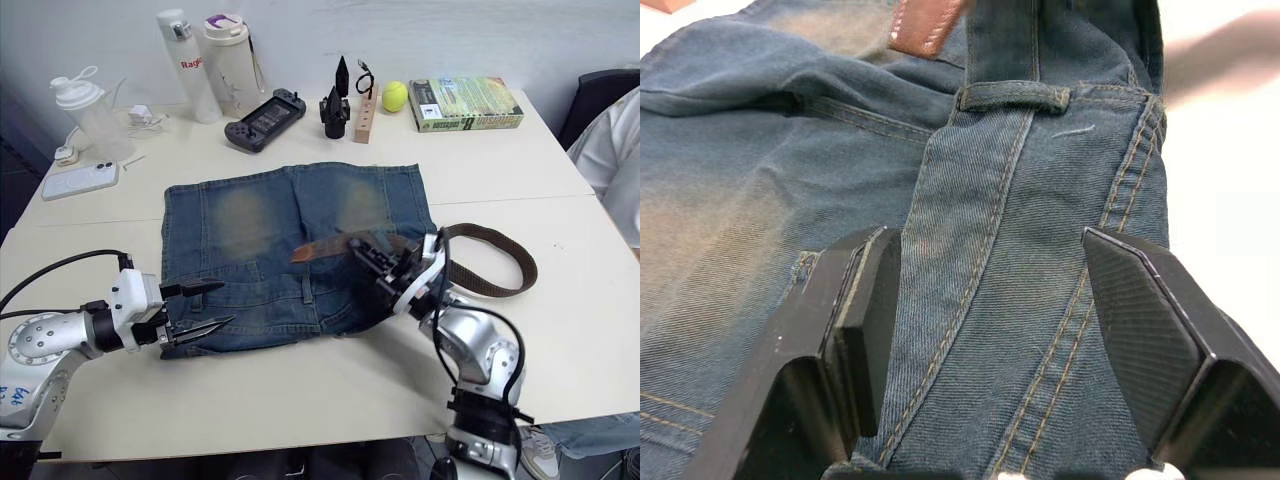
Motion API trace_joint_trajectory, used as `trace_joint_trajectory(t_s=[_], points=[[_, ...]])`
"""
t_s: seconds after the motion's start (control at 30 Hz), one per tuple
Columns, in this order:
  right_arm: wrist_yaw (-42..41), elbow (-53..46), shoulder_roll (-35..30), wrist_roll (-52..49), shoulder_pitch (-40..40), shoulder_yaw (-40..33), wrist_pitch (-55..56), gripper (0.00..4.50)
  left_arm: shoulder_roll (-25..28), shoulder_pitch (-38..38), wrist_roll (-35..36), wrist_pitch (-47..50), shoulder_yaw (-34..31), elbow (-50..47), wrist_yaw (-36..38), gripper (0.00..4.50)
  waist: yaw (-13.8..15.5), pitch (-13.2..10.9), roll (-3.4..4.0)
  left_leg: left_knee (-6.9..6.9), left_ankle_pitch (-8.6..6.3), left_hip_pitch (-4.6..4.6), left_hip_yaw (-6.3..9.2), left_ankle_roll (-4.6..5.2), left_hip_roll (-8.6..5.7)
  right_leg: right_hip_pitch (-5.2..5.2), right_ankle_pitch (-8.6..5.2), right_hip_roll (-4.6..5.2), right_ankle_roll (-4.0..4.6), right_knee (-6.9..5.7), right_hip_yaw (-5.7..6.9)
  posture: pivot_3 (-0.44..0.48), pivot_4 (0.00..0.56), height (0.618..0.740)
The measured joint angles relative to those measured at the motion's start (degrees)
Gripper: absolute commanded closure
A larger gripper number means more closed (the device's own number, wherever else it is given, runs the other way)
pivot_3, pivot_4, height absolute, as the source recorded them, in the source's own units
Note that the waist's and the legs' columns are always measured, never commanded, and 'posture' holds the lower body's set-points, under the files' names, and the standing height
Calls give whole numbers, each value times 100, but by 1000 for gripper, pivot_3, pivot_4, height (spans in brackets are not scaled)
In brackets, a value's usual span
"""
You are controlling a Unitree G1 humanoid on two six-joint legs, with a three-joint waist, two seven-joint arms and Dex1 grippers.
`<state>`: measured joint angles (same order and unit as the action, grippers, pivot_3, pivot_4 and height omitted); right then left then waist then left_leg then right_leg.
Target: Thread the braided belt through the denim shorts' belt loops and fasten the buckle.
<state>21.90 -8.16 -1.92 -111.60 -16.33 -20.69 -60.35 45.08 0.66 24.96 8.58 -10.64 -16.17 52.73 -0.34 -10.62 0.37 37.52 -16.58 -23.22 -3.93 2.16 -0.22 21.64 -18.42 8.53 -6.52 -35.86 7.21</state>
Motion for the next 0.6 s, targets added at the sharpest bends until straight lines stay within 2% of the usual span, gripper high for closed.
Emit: trace_joint_trajectory(t_s=[0.13, 0.4, 0.6], points=[[359, -98, 147, -2, 218, 47, 48, 4500, -12, -1, -52, -4, 5, 78, 3, 1307, -9, 0, 0, -13, 1, 3, -1, -3, -1, 6, 0, -1, 0, 1, -5, 0, 150, 720], [40, -316, -738, -2, 746, 590, -206, 4500, -14, 18, -105, -70, 5, 81, 59, 1307, -2, 0, 0, -15, 3, 4, -3, -5, -1, 4, 0, 1, 0, 7, -8, 0, 150, 720], [-149, -22, -1075, -2, 473, 195, -76, 4500, -14, 70, -182, -120, 25, 81, 106, 1307, 12, 0, 0, -15, 3, 4, -3, -6, -2, 4, 0, -1, 0, 8, -7, 0, 150, 720]])
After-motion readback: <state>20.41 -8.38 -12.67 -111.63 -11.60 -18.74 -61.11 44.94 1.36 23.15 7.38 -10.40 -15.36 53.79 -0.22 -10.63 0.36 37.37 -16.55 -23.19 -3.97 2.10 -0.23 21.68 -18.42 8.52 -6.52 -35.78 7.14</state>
